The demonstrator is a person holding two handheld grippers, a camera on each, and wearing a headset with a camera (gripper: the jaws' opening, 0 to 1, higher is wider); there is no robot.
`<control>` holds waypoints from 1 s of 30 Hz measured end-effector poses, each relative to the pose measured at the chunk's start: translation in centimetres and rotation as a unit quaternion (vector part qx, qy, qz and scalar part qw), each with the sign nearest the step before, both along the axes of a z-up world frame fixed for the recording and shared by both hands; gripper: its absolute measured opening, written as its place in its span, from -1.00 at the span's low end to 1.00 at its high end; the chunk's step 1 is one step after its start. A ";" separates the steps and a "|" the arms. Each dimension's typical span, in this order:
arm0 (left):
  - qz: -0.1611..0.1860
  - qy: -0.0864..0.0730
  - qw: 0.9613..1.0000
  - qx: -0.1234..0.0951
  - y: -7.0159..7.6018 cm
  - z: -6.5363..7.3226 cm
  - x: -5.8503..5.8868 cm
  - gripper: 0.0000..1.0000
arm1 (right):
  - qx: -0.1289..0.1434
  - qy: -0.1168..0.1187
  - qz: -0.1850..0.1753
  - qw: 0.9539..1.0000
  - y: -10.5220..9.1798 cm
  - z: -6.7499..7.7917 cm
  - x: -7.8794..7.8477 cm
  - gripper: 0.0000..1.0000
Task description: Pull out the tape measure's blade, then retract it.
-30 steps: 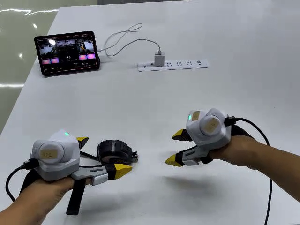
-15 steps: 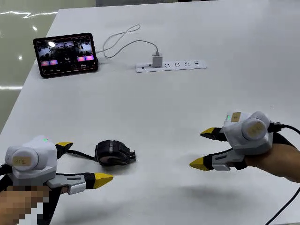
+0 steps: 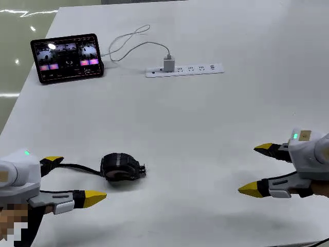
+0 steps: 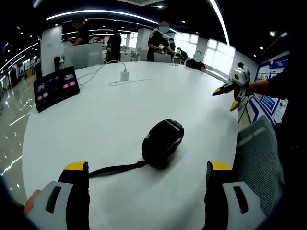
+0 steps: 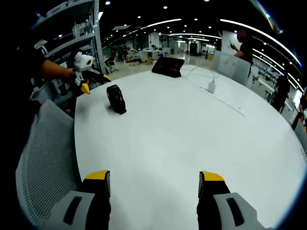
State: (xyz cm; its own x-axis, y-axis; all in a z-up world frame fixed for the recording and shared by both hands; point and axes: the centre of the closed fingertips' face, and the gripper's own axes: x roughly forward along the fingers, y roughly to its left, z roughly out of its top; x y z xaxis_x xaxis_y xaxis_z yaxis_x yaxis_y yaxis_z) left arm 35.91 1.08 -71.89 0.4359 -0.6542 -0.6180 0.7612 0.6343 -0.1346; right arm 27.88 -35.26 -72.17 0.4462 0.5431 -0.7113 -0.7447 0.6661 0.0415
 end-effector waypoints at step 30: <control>-0.015 -0.019 1.000 0.017 2.1 0.5 -0.9 0.98 | -0.003 -0.018 -0.021 1.000 -4.0 0.3 -1.5 0.98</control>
